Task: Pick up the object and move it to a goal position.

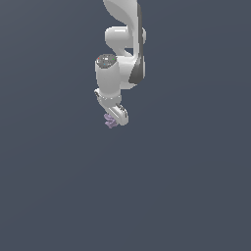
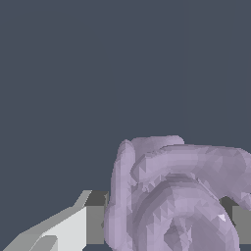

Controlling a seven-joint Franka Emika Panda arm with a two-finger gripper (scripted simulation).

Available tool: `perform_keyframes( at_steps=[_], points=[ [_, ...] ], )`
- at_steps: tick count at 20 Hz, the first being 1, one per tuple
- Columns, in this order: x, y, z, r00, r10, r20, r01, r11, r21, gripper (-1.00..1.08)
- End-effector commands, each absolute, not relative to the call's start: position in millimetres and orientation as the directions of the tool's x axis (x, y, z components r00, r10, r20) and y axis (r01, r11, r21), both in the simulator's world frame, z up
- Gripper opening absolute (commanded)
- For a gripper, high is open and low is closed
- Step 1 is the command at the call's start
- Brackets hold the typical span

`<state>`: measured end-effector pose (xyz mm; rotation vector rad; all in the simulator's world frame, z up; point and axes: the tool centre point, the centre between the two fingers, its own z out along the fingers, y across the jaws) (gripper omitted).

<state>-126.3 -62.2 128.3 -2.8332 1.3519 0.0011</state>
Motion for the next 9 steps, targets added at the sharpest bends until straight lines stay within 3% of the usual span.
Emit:
perform_keyframes(
  at_steps=[1,9],
  points=[
    [-136.0,-65.7,133.1,0.629,-0.777,-0.002,-0.777,-0.629,-0.002,-1.00],
    [-147.4,-70.9,139.7,0.629,-0.777,-0.001,-0.777,-0.629,0.000,-1.00]
  ],
)
